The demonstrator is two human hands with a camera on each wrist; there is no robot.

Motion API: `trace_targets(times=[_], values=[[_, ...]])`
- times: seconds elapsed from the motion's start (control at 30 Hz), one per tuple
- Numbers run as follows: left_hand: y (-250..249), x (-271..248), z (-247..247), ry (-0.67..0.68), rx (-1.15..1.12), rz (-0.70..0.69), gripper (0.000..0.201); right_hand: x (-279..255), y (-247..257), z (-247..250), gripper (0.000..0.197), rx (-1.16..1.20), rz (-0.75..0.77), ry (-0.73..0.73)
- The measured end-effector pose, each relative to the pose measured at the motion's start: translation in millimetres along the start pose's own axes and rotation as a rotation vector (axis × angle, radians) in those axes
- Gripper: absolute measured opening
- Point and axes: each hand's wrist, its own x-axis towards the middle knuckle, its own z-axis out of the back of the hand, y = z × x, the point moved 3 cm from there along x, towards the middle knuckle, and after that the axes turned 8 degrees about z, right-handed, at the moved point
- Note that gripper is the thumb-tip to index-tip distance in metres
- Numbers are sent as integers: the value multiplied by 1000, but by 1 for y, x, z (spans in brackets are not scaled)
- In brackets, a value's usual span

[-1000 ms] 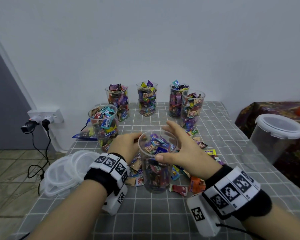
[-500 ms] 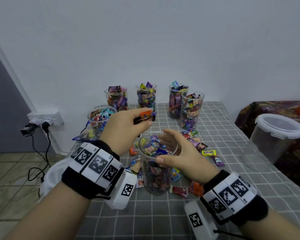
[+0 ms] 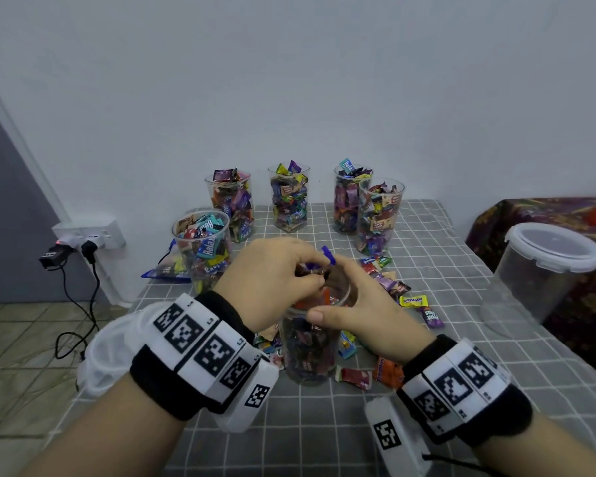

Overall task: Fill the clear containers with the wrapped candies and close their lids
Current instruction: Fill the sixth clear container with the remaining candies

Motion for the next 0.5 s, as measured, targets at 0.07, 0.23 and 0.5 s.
trace_targets(times=[0.07, 0.23, 0.5], values=[[0, 0, 0, 3, 7, 3, 27, 0, 0, -1, 65, 11, 10, 9], [-3, -2, 0, -14, -34, -21, 19, 1, -3, 0, 70, -6, 4, 13], [2, -1, -2, -69, -246, -55, 17, 0, -2, 0, 85, -70, 18, 36]])
